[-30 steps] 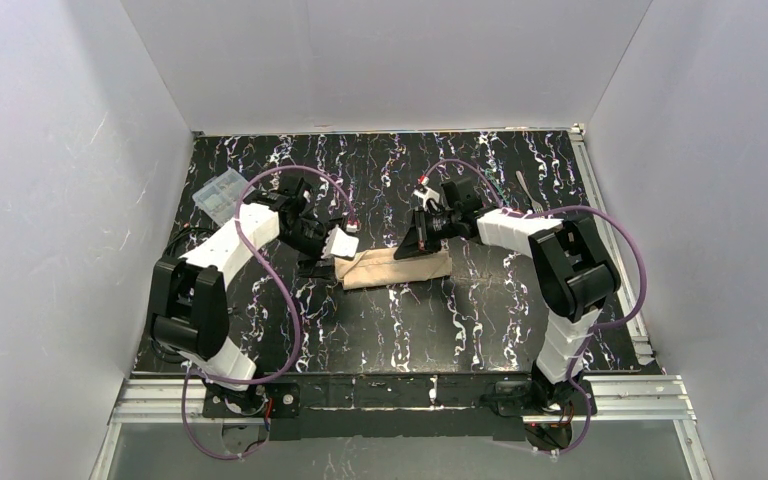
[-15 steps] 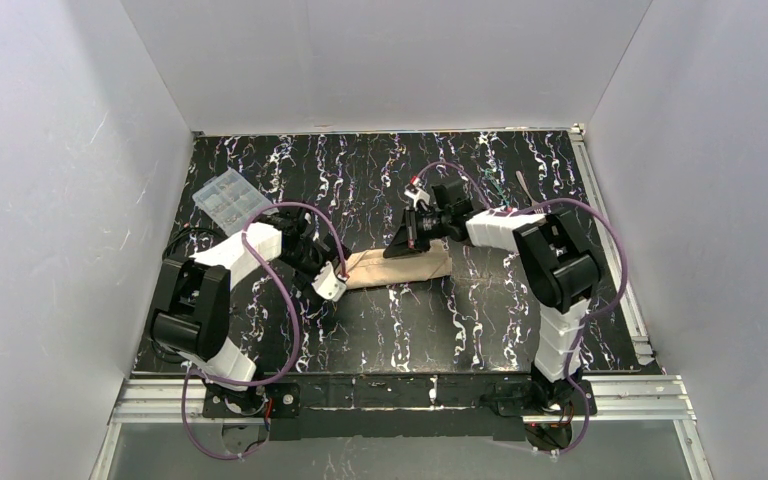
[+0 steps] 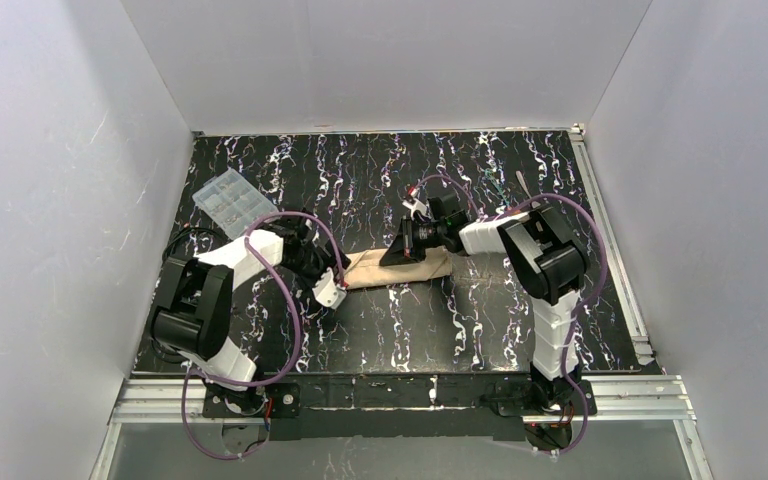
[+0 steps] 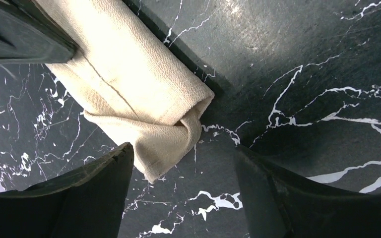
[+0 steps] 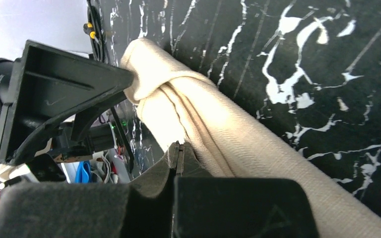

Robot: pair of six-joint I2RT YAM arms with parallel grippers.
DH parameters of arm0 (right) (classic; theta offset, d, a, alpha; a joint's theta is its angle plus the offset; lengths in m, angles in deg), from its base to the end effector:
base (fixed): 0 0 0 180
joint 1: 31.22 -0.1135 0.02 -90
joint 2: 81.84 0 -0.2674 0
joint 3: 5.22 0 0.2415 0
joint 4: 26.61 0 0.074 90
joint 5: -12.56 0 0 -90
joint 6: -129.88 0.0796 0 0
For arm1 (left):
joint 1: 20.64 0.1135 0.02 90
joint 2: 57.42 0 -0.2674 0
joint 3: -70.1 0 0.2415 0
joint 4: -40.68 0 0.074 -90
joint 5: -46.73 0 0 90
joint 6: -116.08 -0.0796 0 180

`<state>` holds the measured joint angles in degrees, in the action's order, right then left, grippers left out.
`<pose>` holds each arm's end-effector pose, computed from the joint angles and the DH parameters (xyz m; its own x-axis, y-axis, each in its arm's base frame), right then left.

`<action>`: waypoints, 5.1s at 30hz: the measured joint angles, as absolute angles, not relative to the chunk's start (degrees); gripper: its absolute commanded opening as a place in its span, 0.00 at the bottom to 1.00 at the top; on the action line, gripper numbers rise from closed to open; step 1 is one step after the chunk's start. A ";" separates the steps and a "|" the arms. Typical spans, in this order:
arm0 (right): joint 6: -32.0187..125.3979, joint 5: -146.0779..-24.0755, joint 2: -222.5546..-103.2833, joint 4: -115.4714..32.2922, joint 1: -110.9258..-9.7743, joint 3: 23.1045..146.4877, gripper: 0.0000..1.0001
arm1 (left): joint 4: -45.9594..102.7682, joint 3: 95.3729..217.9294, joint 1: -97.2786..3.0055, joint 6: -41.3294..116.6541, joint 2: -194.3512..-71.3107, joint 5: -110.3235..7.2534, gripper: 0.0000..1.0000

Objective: Fold the napkin into a case and place the utensils inside
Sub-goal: Smooth out the smaller rectangle-folded napkin at the center of the board, then turn over the smaller rectangle-folded napkin at the center of the board.

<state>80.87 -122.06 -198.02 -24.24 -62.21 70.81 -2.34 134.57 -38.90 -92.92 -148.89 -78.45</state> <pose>0.3363 0.2672 0.1177 -0.9490 -0.0254 -0.3143 -0.2914 0.4517 0.8432 0.2606 -0.1343 0.1405 0.8202 0.4822 -0.3079 0.5658 -0.6039 0.5614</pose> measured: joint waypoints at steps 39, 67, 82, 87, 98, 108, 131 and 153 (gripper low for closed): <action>87.58 -122.58 -201.58 -11.24 -61.24 66.20 0.01 | 1.94 131.62 -44.49 -73.79 -146.46 -76.92 0.63; 87.77 -122.60 -201.58 -8.15 -61.18 64.71 0.01 | 20.91 123.59 -46.29 -49.03 -138.44 -75.46 0.70; 89.11 -122.60 -201.58 -6.45 -61.11 63.92 0.01 | 18.97 127.73 -47.18 -41.77 -144.97 -73.97 0.51; 89.52 -122.60 -201.56 -6.08 -61.07 63.73 0.01 | 18.64 128.18 -47.42 -41.90 -146.68 -73.23 0.45; 89.63 -122.49 -200.60 -7.96 -61.33 65.10 0.01 | 19.73 128.91 -47.42 -41.20 -147.92 -72.59 0.35; 92.34 -121.20 -201.32 -7.26 -65.00 74.94 0.01 | 19.06 129.39 -47.44 -41.42 -148.14 -72.42 0.35; 92.45 -117.82 -209.41 -6.67 -67.76 76.43 0.01 | 10.75 132.77 -47.49 -47.63 -146.74 -73.12 0.82; 92.67 -117.97 -209.45 -5.12 -67.60 75.71 0.01 | 14.18 133.04 -49.13 -53.31 -150.11 -71.13 0.36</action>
<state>92.67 -117.97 -209.45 -5.12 -67.60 75.71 14.18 133.04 -49.13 -53.31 -150.11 -71.13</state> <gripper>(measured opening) 0.029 0.504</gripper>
